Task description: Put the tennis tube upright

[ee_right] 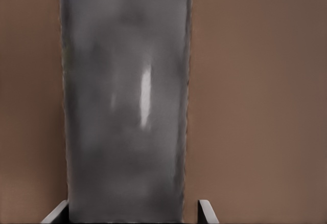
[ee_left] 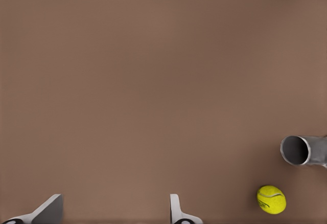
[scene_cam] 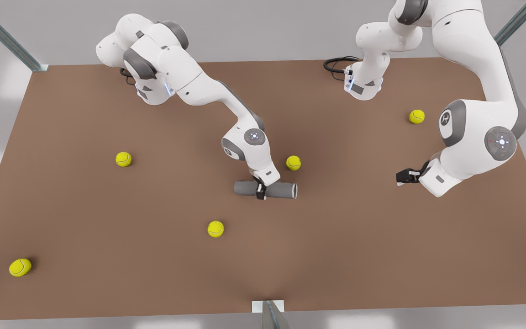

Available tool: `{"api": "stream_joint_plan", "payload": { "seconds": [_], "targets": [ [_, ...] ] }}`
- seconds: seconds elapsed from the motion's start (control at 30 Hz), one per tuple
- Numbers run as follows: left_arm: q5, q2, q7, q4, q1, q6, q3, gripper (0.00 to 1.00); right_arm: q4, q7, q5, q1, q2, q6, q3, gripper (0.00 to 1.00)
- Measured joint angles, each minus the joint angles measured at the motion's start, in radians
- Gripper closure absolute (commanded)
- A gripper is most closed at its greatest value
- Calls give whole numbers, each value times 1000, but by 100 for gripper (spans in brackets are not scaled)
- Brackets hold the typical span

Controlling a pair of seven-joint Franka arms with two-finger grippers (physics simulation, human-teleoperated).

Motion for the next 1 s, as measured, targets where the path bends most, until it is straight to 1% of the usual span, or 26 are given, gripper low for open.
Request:
{"api": "stream_joint_plan", "payload": {
  "seconds": [0.07,0.13,0.2,0.23,0.27,0.3,0.33,0.4,0.47,0.5,0.57,0.6,0.63,0.67,0.7,0.73,0.77,0.8,0.87,0.93,0.97,1.0],
  "targets": [
    [0,-2,-1,0,-3,-1,-2,0,-1,-1,0,-1,-1,2,7,0],
    [-1,-2,-1,-2,-1,-1,-2,0,-2,-2,3,-5,-10,0,31,0],
    [-2,0,-22,-3,-2,-14,-27,0,-18,1,7,-10,-49,-14,53,0],
    [-5,0,-24,-3,-1,-27,-39,0,-39,3,11,-27,-93,-54,74,0],
    [-21,1,-22,-3,9,-41,-41,0,-54,11,25,-125,-152,-137,174,0],
    [-56,6,-14,-2,14,-59,-41,0,-95,16,44,-254,-256,-232,280,0],
    [-110,16,-15,-2,15,-64,-41,0,-130,35,105,-342,-362,-336,325,0],
    [-265,70,16,1,70,-84,-41,0,-153,160,163,-530,-577,-588,329,0],
    [-400,147,17,7,57,-75,-41,0,-97,266,158,-749,-666,-808,324,0],
    [-448,175,49,7,52,-65,-46,0,-95,258,154,-847,-709,-868,324,0],
    [-512,245,136,1,52,-27,-81,1,-99,268,152,-1004,-773,-920,306,0],
    [-534,280,165,1,53,-2,-100,1,-94,268,161,-871,-784,-986,93,0],
    [-556,304,181,0,54,32,-114,1,-96,243,171,-749,-803,-1012,-108,0],
    [-575,328,183,-1,52,91,-143,1,-107,229,172,-815,-831,-1023,-117,0],
    [-589,354,183,-2,50,154,-172,1,-107,227,172,-885,-836,-1043,-103,0],
    [-601,372,182,-3,49,194,-197,1,-98,236,172,-923,-838,-1060,-89,0],
    [-612,385,181,-2,43,214,-205,1,-96,236,171,-917,-834,-1059,-88,0],
    [-624,403,181,-2,29,247,-205,1,-95,230,170,-887,-797,-1045,-89,0],
    [-644,431,183,-2,17,278,-206,1,-3,224,164,-807,-730,-1036,-93,0],
    [-663,453,186,-2,16,281,-206,1,5,224,160,-666,-721,-1038,-91,0],
    [-674,470,205,-2,18,299,-211,1,5,225,161,-628,-706,-1039,-76,0],
    [-686,465,217,-11,24,297,-219,1,7,235,158,-658,-695,-1039,-27,0]
  ]
}}
